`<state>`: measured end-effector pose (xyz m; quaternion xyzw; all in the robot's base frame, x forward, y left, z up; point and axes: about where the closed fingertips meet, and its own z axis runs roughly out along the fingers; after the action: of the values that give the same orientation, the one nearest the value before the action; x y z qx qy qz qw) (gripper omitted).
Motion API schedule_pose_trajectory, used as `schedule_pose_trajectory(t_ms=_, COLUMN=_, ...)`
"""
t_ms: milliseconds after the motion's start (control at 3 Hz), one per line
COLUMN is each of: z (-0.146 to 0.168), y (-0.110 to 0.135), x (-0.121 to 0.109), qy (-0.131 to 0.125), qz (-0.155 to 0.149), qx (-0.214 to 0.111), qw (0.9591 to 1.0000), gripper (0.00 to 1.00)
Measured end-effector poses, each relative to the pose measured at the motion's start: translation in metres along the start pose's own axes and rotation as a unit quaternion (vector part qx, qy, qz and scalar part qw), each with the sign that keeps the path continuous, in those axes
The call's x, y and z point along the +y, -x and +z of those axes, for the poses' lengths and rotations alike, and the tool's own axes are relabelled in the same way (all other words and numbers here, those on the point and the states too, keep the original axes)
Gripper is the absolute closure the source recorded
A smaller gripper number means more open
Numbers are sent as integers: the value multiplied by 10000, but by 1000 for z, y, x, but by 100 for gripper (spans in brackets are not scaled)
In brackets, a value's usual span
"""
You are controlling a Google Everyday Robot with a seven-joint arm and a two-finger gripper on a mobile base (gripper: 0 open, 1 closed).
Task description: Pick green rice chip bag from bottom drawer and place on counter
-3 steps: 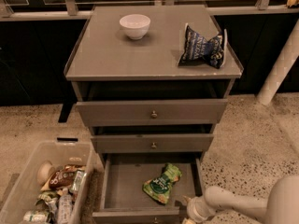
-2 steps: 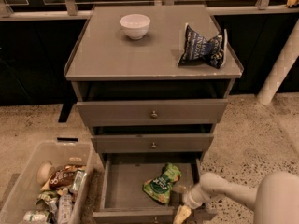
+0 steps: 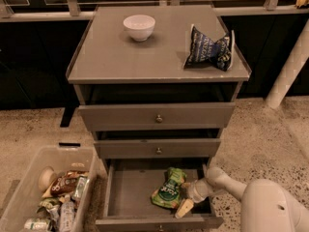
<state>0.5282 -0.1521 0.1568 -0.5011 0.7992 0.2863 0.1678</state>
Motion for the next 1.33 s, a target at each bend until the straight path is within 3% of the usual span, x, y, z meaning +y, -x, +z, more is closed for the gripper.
schedule_pose_trajectory(t_ms=333, z=-19, y=6, x=-36, qy=-346, qz=29, qx=-90, qw=9994, gripper=0)
schedule_pose_trajectory(t_ms=667, z=-19, y=6, x=-36, qy=-346, qz=29, qx=-90, qw=9994, gripper=0)
schedule_pose_trajectory(t_ms=1333, z=26, y=-1, x=-50, qy=-619, qz=219, qx=60, qw=9978, gripper=0)
